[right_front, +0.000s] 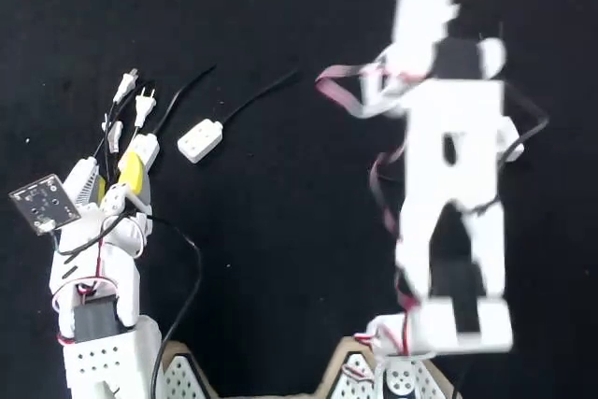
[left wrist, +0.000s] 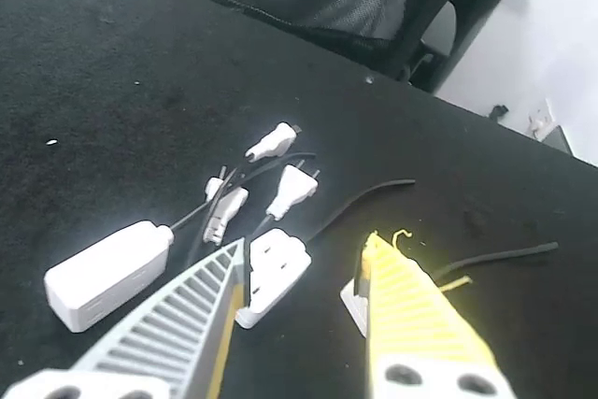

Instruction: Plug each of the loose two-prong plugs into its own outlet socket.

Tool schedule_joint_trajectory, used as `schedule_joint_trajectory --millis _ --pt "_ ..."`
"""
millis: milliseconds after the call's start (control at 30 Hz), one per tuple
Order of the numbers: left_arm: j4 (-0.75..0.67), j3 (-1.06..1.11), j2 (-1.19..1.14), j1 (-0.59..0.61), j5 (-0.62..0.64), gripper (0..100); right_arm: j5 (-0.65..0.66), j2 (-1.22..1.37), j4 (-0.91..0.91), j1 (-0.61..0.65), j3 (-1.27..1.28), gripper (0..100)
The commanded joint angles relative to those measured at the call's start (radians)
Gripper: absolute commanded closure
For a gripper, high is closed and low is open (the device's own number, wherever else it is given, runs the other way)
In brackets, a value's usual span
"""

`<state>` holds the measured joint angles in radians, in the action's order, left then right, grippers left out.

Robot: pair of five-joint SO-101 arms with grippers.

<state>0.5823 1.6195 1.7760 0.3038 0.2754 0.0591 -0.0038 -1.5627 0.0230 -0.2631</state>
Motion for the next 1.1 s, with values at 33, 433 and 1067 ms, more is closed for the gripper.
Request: schedule_joint_trajectory --millis 33,433,1067 --pt "-0.011 -0.005 0.002 -0.021 -0.037 80 -0.018 -0.389 0.321 0.175 0.613 83.2" --pt "0.13 -0.051 -0.003 -0.239 -0.118 79 -0.028 -0.654 0.948 0.216 1.316 83.2" --pt "0.212 -0.493 -0.709 -0.214 -0.133 80 -0.028 -0.656 1.255 0.25 1.552 83.0"
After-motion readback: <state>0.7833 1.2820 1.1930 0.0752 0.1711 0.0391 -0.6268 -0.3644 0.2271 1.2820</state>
